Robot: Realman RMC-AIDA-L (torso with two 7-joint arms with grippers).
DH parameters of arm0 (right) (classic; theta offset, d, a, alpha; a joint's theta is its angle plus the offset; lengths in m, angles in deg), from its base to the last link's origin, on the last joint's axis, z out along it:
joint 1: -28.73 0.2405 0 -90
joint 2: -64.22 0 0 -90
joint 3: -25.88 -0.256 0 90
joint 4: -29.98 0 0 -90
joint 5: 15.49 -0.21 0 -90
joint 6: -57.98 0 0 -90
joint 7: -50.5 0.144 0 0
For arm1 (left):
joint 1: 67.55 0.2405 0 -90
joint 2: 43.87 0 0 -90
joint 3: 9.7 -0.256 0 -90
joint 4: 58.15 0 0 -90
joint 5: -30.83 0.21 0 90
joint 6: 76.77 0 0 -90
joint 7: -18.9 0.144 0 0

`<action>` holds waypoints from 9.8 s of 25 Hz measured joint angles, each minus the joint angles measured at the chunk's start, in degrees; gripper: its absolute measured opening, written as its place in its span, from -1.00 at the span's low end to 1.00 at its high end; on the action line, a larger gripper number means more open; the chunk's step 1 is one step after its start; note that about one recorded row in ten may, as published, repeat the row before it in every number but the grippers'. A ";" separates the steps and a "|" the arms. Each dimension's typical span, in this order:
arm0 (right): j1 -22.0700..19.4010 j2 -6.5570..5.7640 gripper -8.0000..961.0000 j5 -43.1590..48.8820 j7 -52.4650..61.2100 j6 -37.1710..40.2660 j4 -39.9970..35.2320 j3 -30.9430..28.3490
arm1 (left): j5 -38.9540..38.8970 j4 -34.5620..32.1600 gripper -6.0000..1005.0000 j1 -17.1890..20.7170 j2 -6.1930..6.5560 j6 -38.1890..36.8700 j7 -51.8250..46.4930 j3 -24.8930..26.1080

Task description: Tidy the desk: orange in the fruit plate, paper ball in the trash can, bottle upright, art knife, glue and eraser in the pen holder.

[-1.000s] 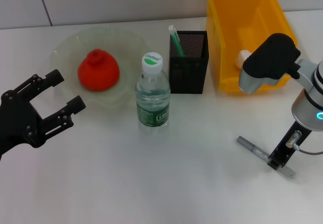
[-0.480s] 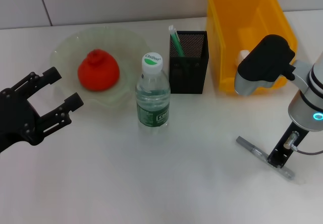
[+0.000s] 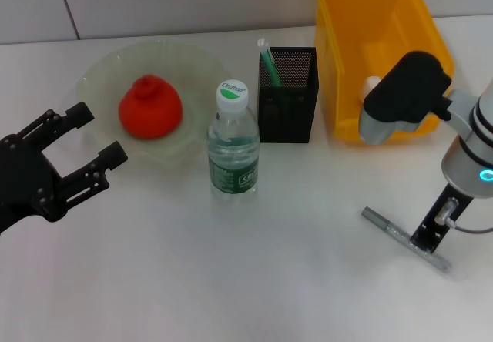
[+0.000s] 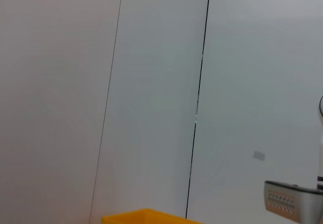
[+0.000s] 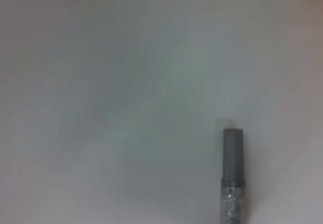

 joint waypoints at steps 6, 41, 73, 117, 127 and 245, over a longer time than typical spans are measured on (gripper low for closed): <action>-1.15 -0.04 -0.86 0.15 -0.35 1.06 -5.98 -0.46 | 0.01 -0.05 0.56 0.11 0.01 0.00 0.00 0.00; -0.75 0.14 -0.43 -1.09 -0.27 0.55 -0.87 -0.61 | 0.01 -0.05 0.56 -0.07 0.00 0.15 0.00 0.04; 0.10 0.04 -0.52 -0.77 0.16 -0.32 1.19 -0.58 | 0.01 -0.14 0.56 -0.25 0.00 0.01 0.00 0.09; 0.58 -0.28 -0.73 1.43 -0.62 5.48 -19.49 -8.16 | -0.09 -0.14 0.56 -0.82 -0.05 -0.09 -0.05 0.09; 0.76 -0.30 -0.73 2.94 -2.47 4.77 -31.13 -10.34 | -0.09 0.22 0.56 -1.49 -0.08 -0.09 -0.02 -0.34; -2.82 0.14 -0.73 6.95 -106.18 -53.78 -6.52 7.12 | -5.87 8.40 0.56 -3.31 -0.77 -1.41 6.79 -0.47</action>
